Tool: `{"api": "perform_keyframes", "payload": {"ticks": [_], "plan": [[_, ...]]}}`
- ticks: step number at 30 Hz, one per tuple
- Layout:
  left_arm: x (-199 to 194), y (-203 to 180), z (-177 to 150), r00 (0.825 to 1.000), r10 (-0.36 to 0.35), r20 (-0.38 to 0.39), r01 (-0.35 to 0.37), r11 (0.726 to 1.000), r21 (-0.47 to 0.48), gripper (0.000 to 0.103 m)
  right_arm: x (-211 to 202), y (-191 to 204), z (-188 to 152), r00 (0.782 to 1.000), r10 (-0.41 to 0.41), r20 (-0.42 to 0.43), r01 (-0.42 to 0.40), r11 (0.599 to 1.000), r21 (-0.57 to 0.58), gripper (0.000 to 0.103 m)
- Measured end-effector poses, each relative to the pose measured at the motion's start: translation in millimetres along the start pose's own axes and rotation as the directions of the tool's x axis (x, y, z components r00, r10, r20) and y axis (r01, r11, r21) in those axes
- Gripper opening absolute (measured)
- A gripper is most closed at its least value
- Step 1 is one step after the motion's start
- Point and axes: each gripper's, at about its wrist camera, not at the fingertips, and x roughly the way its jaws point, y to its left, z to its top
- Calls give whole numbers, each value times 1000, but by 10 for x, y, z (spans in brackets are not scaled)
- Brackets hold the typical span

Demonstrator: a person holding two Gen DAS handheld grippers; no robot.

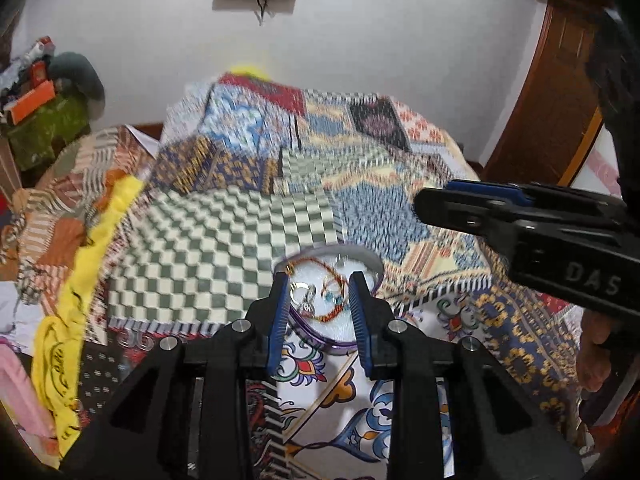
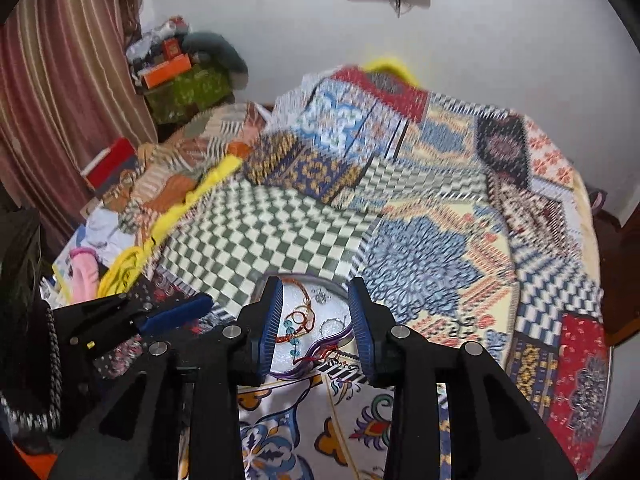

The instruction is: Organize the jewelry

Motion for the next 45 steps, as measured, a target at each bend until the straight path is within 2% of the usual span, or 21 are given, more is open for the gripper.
{"api": "perform_keyframes", "payload": {"ticks": [4, 7, 8, 11, 13, 16, 18, 19, 21, 23, 25, 29, 32, 37, 45], "plan": [[-450, -50, 131, 994, 31, 101, -31, 1000, -3, 29, -466, 43, 15, 993, -7, 115, 8, 1000, -1, 31], [-838, -126, 224, 978, 56, 199, -57, 998, 0, 29, -857, 108, -4, 976, -24, 216, 26, 1000, -9, 31], [-958, -156, 238, 971, 59, 230, -61, 998, 2, 29, -1044, 145, -34, 963, -39, 265, 44, 999, -13, 31], [-1379, -283, 238, 939, 70, 336, -79, 997, 14, 29, -1429, 244, -126, 925, -58, 376, 66, 998, -9, 31], [-1671, -394, 192, 910, 76, 408, -95, 995, 28, 32, -1684, 328, -215, 892, -69, 448, 81, 997, -6, 31], [-2010, -536, 99, 871, 77, 486, -109, 993, 39, 39, -1995, 467, -355, 838, -103, 535, 121, 993, 1, 31], [-2181, -609, 28, 849, 78, 523, -117, 992, 42, 46, -2128, 540, -418, 814, -116, 570, 135, 991, 9, 31], [-2270, -646, -17, 837, 83, 541, -124, 991, 40, 49, -2186, 570, -449, 805, -112, 582, 132, 991, 9, 33], [-2399, -683, -89, 820, 89, 565, -132, 991, 35, 62, -2263, 604, -498, 790, -118, 601, 132, 991, 21, 45], [-2473, -690, -146, 814, 87, 575, -126, 992, 28, 73, -2292, 628, -541, 775, -134, 617, 142, 989, 37, 67], [-2530, -693, -202, 812, 80, 578, -111, 994, 18, 81, -2314, 643, -578, 765, -135, 630, 137, 990, 45, 76], [-2564, -719, -272, 803, 108, 585, -137, 991, 5, 87, -2346, 643, -618, 750, -149, 644, 136, 988, 69, 86], [-2557, -698, -265, 809, 100, 579, -124, 992, 2, 88, -2359, 667, -649, 740, -176, 650, 158, 984, 88, 95], [-2583, -736, -312, 802, 122, 585, -154, 988, 5, 88, -2273, 683, -591, 760, -179, 625, 163, 983, 83, 95], [-2549, -759, -354, 807, 126, 576, -159, 987, 6, 88, -2296, 634, -706, 766, -180, 617, 162, 983, 85, 95]]}}
